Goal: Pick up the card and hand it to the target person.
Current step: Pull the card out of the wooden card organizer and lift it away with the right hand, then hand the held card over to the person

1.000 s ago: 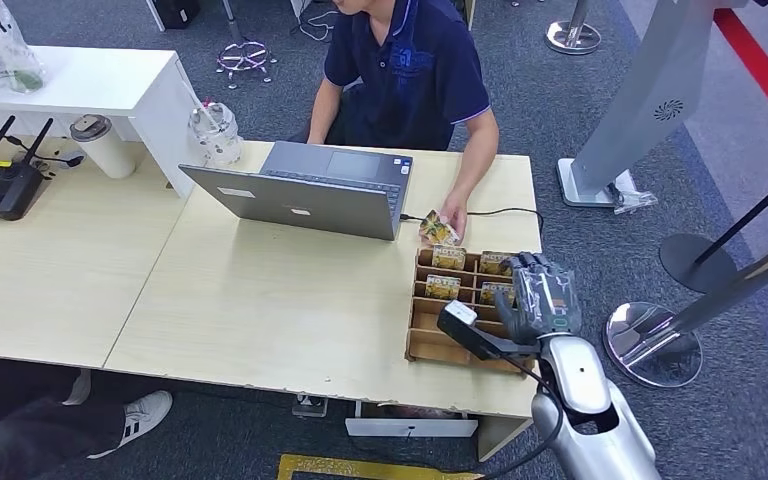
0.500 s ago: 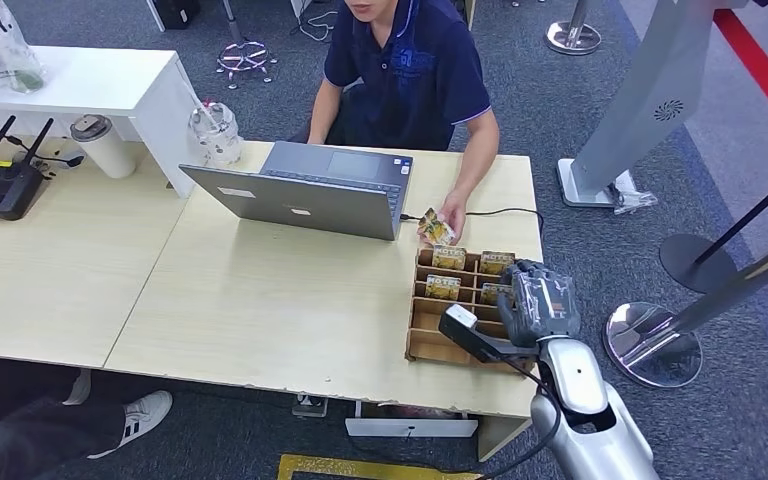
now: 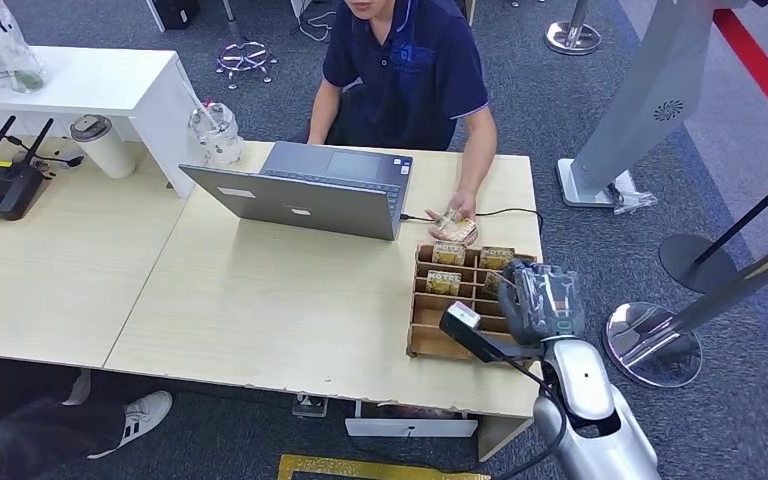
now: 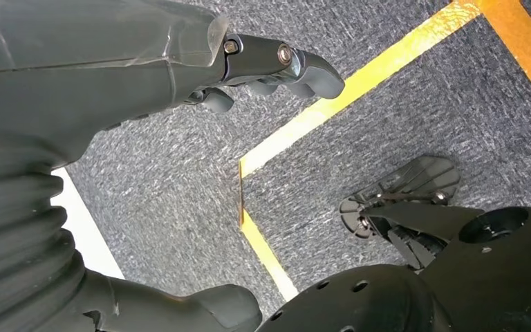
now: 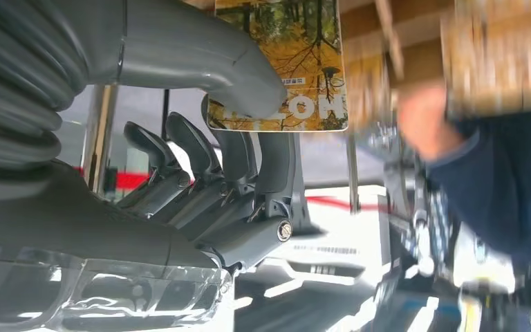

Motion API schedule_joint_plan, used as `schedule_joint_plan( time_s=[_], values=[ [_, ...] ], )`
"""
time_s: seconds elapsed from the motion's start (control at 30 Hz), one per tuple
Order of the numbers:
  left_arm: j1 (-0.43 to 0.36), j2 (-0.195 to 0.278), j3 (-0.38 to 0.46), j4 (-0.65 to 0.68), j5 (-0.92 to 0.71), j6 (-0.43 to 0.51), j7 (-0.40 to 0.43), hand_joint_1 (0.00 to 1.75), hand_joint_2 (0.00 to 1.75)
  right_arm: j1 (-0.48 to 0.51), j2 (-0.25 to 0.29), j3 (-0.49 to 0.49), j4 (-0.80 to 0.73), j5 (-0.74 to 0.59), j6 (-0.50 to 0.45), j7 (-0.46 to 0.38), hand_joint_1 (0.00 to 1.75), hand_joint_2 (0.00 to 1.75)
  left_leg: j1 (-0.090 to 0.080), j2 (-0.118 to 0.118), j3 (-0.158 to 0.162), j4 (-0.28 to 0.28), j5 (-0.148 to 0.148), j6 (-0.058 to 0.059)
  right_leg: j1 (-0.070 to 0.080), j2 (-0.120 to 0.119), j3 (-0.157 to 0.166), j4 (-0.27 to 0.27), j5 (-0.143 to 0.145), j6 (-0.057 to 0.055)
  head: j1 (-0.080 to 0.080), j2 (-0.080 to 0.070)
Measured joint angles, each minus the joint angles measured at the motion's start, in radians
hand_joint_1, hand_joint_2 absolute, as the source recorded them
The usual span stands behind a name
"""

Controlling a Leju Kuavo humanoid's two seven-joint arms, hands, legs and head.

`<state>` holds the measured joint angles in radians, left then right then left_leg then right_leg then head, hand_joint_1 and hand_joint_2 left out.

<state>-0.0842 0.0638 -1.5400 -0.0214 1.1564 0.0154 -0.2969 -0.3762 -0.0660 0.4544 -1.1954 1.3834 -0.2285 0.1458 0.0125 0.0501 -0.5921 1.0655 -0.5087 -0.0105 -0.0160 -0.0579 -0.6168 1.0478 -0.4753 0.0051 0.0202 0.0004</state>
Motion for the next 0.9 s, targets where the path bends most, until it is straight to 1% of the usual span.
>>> schedule_joint_plan(
  time_s=[0.1,0.23,0.33,0.43,0.57,0.77,0.87,0.9],
  values=[
    [0.006,-0.002,0.000,0.000,-0.009,-0.011,0.015,0.00,1.75,0.000,-0.010,-0.017,-0.056,-0.003,-0.022,-0.007,1.60,1.75,0.000,0.000,0.000,0.000,0.000,0.000,0.000,0.000,0.000,0.000,0.000,0.000,0.000,0.000],
    [0.017,-0.008,0.000,0.000,-0.030,-0.009,0.017,0.00,1.75,-0.023,-0.021,-0.052,-0.097,-0.037,-0.085,-0.027,1.64,1.75,0.000,0.000,0.000,0.000,0.000,0.000,0.000,0.000,0.000,0.000,0.000,0.000,0.000,0.000],
    [0.018,-0.010,0.000,0.000,-0.047,-0.013,0.017,0.00,1.75,-0.069,-0.022,-0.076,-0.097,-0.070,-0.094,-0.040,1.64,1.75,0.000,0.000,0.000,0.000,0.000,0.000,0.000,0.000,0.000,0.000,0.000,0.000,0.000,0.000],
    [0.017,-0.009,0.000,0.000,-0.077,-0.027,0.018,0.00,1.75,-0.121,-0.015,-0.085,-0.060,-0.125,-0.077,-0.073,1.66,1.75,0.000,0.000,0.000,0.000,0.000,0.000,0.000,0.000,0.000,0.000,0.001,0.000,0.000,0.000],
    [0.011,-0.008,0.000,0.000,-0.123,-0.043,0.022,0.00,1.75,-0.180,0.021,-0.088,0.035,-0.184,-0.047,-0.107,1.68,1.75,0.000,0.000,0.000,0.000,0.002,0.000,0.000,0.000,0.000,0.000,0.001,-0.001,0.000,0.000],
    [-0.004,-0.006,0.000,0.000,-0.157,-0.037,0.035,0.00,1.75,-0.258,0.087,-0.087,0.186,-0.179,-0.040,-0.108,1.69,1.75,0.000,0.000,0.000,0.000,0.002,0.000,0.000,0.000,0.000,0.001,0.001,-0.001,0.000,0.000],
    [-0.013,-0.006,0.000,0.000,-0.160,-0.026,0.039,0.00,1.75,-0.292,0.118,-0.085,0.246,-0.180,-0.050,-0.107,1.62,1.75,0.000,0.000,0.000,0.000,0.002,0.000,0.000,0.000,0.000,0.001,0.001,-0.001,0.000,0.000],
    [-0.015,-0.006,0.000,0.000,-0.158,-0.020,0.038,0.00,1.75,-0.299,0.126,-0.085,0.259,-0.181,-0.057,-0.107,1.54,1.75,0.000,0.000,0.000,0.000,0.002,0.000,0.000,0.000,0.000,0.001,0.001,-0.001,0.000,0.000]
  ],
)
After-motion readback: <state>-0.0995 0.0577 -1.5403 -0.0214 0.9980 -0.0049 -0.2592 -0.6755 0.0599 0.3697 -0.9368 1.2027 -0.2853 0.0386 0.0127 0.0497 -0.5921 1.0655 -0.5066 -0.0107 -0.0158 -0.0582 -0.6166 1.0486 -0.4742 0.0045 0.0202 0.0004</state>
